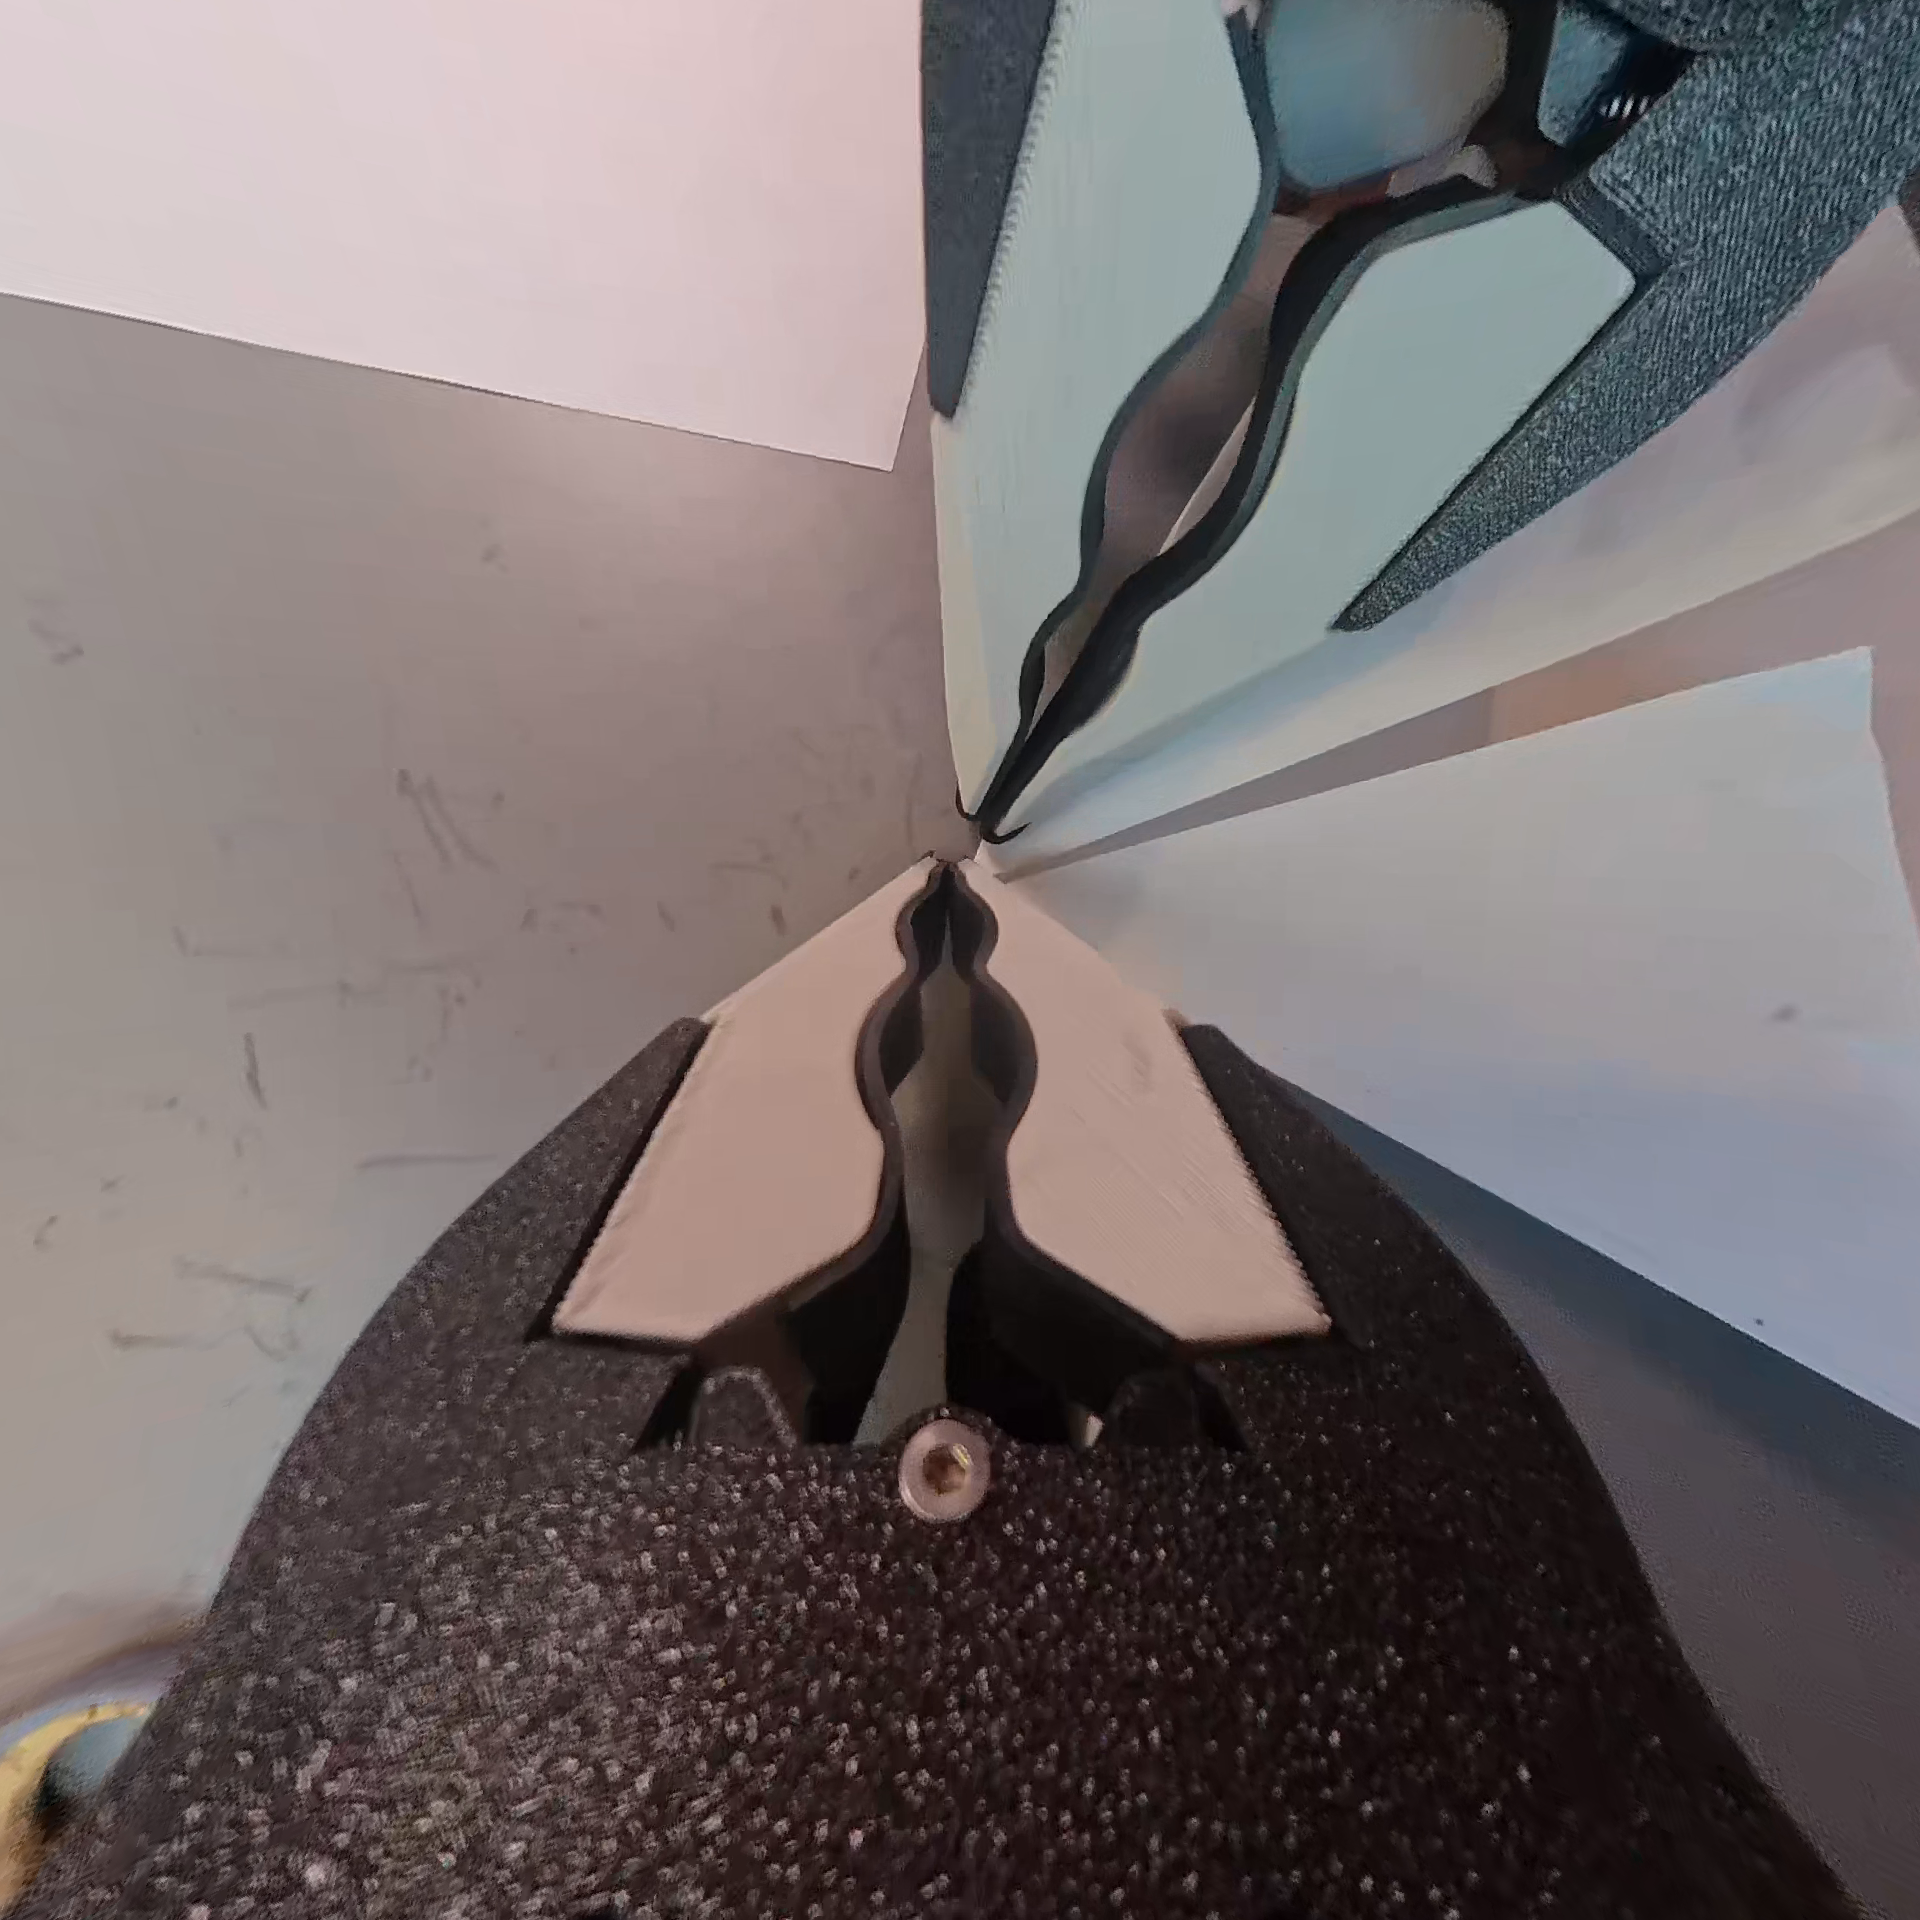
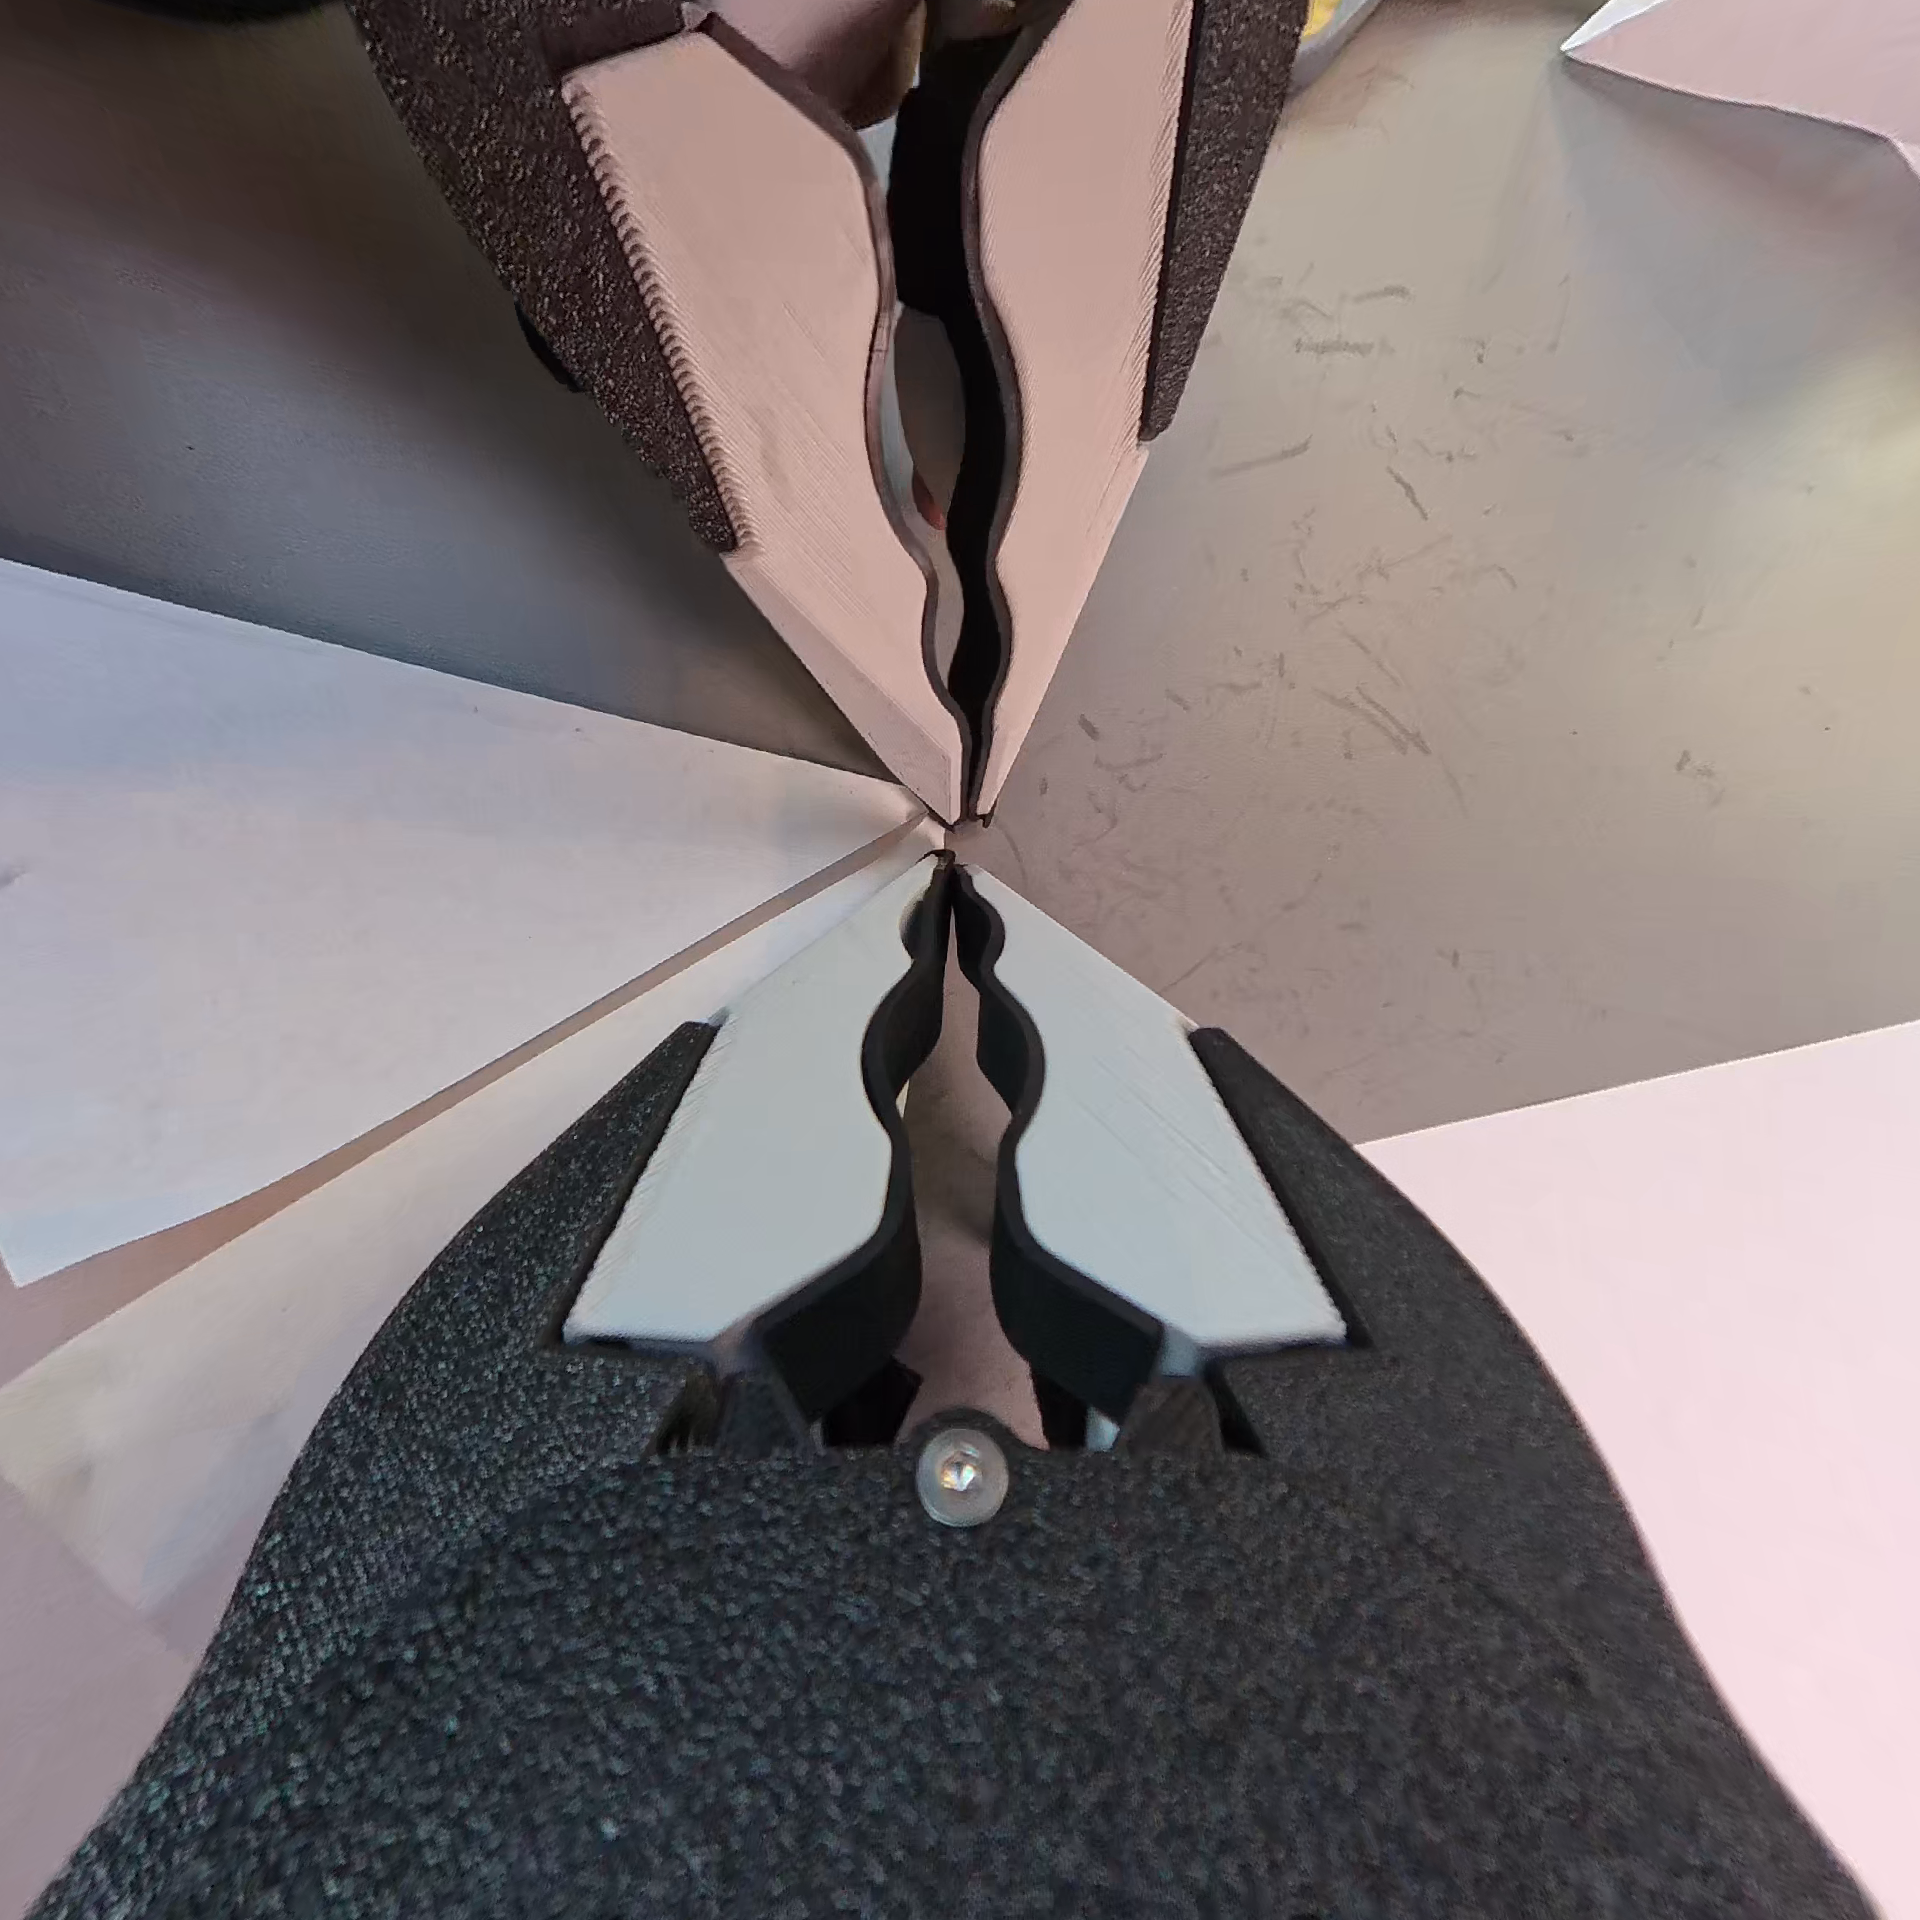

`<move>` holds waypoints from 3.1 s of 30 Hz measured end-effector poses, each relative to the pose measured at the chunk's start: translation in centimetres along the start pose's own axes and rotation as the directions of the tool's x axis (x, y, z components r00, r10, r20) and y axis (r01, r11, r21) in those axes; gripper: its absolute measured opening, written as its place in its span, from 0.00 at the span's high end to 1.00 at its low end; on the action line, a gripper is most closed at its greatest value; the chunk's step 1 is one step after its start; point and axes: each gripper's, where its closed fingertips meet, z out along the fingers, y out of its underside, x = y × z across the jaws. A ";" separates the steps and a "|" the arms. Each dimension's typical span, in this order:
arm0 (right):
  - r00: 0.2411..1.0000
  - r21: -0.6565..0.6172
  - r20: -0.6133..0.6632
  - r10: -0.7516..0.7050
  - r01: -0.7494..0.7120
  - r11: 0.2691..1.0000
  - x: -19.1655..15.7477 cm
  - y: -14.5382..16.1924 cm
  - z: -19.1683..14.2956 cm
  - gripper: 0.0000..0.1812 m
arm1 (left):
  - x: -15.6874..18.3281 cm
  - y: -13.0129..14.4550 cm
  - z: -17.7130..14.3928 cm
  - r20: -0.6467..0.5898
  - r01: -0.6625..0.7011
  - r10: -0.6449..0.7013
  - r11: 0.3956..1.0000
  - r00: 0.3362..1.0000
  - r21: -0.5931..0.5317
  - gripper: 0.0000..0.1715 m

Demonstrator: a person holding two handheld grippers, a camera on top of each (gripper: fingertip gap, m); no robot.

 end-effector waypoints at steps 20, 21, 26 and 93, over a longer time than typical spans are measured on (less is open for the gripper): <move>0.990 -0.041 -0.077 -0.121 0.118 0.992 -0.9 1.2 -1.4 1.00 | -0.2 0.0 0.0 0.066 -0.117 0.116 0.993 0.991 0.015 1.00; 0.990 -0.037 -0.077 -0.117 0.114 0.993 -0.9 1.2 -1.4 1.00 | -0.2 0.0 0.0 0.062 -0.119 0.118 0.993 0.991 0.020 1.00; 0.999 0.012 -0.042 -0.020 0.021 1.000 -0.9 1.3 -1.4 1.00 | -0.6 -0.2 -0.4 0.017 0.009 -0.010 0.999 1.000 0.053 1.00; 0.979 -0.086 0.109 0.174 -0.165 0.983 -0.3 0.5 -0.5 1.00 | 0.5 -0.4 0.0 -0.057 -0.065 0.067 0.997 0.996 0.031 1.00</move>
